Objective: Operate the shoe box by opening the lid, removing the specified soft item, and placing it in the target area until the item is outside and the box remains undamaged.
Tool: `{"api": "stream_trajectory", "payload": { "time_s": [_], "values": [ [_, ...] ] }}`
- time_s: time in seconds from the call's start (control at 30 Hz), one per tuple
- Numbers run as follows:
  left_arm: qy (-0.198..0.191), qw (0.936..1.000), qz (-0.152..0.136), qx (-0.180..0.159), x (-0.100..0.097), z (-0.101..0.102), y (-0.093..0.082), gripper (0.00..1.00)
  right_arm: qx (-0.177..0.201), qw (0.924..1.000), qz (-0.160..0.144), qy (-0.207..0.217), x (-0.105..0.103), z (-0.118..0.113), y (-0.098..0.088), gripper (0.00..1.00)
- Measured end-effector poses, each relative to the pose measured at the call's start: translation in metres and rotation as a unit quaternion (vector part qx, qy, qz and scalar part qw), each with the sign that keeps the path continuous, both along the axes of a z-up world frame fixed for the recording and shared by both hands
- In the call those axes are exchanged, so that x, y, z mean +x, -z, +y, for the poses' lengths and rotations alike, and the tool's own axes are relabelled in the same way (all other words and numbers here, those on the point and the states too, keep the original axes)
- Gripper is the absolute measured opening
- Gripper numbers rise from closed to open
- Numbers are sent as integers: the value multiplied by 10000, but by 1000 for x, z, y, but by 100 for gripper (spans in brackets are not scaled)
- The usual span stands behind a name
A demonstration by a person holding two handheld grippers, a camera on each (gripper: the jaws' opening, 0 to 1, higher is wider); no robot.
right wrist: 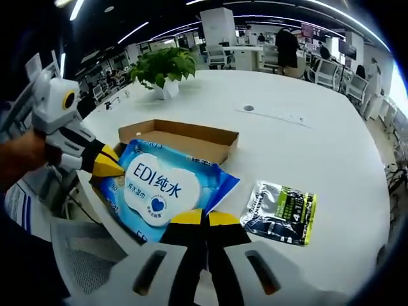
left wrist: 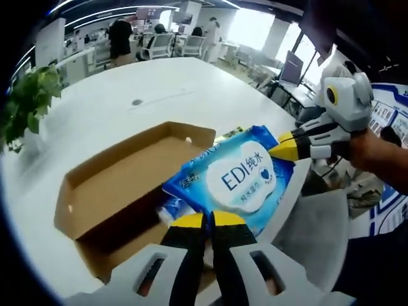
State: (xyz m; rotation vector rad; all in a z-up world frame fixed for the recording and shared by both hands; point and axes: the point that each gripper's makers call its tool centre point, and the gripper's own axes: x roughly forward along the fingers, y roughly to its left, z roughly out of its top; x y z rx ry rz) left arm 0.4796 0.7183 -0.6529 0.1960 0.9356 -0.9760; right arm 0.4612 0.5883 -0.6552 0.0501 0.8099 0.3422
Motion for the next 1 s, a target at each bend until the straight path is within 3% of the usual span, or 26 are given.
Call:
{"api": "stream_trajectory", "payload": {
  "time_s": [0.47,1.0],
  "values": [
    [554,9984,66,32,-13,-77,10,0,-39,9988,93,473,-20,-74,9,0],
    [856,9959,263,163,-24,-132,36,0,2,9967,295,762,-32,-129,32,0]
  ]
}}
